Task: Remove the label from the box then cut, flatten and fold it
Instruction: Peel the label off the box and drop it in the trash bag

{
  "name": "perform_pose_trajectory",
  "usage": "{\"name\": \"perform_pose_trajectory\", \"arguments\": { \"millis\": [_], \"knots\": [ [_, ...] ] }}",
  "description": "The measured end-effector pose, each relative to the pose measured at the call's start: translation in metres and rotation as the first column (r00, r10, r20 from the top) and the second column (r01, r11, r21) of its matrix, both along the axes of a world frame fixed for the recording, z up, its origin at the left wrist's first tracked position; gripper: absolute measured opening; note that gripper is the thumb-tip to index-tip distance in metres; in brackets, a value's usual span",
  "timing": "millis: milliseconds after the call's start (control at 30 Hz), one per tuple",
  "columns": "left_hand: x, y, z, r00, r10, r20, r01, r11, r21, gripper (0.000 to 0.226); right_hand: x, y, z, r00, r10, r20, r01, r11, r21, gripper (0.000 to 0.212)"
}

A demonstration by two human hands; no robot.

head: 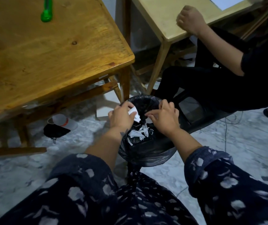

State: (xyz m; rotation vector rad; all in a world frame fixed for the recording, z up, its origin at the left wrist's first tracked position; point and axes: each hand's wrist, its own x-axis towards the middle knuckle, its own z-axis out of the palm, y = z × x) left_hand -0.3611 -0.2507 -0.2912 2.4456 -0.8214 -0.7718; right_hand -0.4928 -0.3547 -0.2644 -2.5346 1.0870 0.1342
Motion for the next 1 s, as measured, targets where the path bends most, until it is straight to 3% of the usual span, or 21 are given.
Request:
{"name": "perform_pose_trajectory", "arguments": {
  "millis": [67,167,267,433,600,767,1000],
  "knots": [
    [-0.011,-0.006,-0.003,0.999,-0.026,-0.037,0.026,1.0,0.0,0.002,-0.004,0.001,-0.005,0.999,-0.041,-0.01,0.041,0.997,-0.059,0.019],
    [-0.023,-0.015,-0.007,0.992,-0.021,-0.123,0.019,1.0,-0.021,0.013,-0.01,0.001,-0.011,0.997,-0.078,-0.011,0.078,0.996,-0.054,0.024],
    [-0.029,-0.021,-0.012,0.984,-0.076,-0.16,0.079,0.997,0.011,0.005,-0.014,-0.001,-0.019,0.991,-0.132,-0.022,0.131,0.991,-0.041,0.025],
    [-0.031,-0.023,-0.017,0.969,-0.117,-0.217,0.13,0.99,0.048,0.023,-0.011,-0.004,-0.023,0.964,-0.252,-0.083,0.258,0.964,0.069,0.025],
    [-0.012,-0.022,-0.001,0.919,-0.254,-0.301,0.285,0.956,0.064,0.017,0.006,-0.005,-0.007,0.96,-0.144,-0.24,0.207,0.942,0.265,0.029],
    [0.042,-0.011,0.061,0.951,-0.27,-0.151,0.276,0.961,0.018,0.019,0.056,-0.008,0.051,0.984,-0.034,-0.174,0.09,0.941,0.326,0.029],
    [0.135,0.031,0.147,0.998,-0.056,0.04,0.059,0.994,-0.093,0.018,0.169,0.012,0.131,0.99,0.135,0.052,-0.143,0.96,0.242,0.028]
  ]
}}
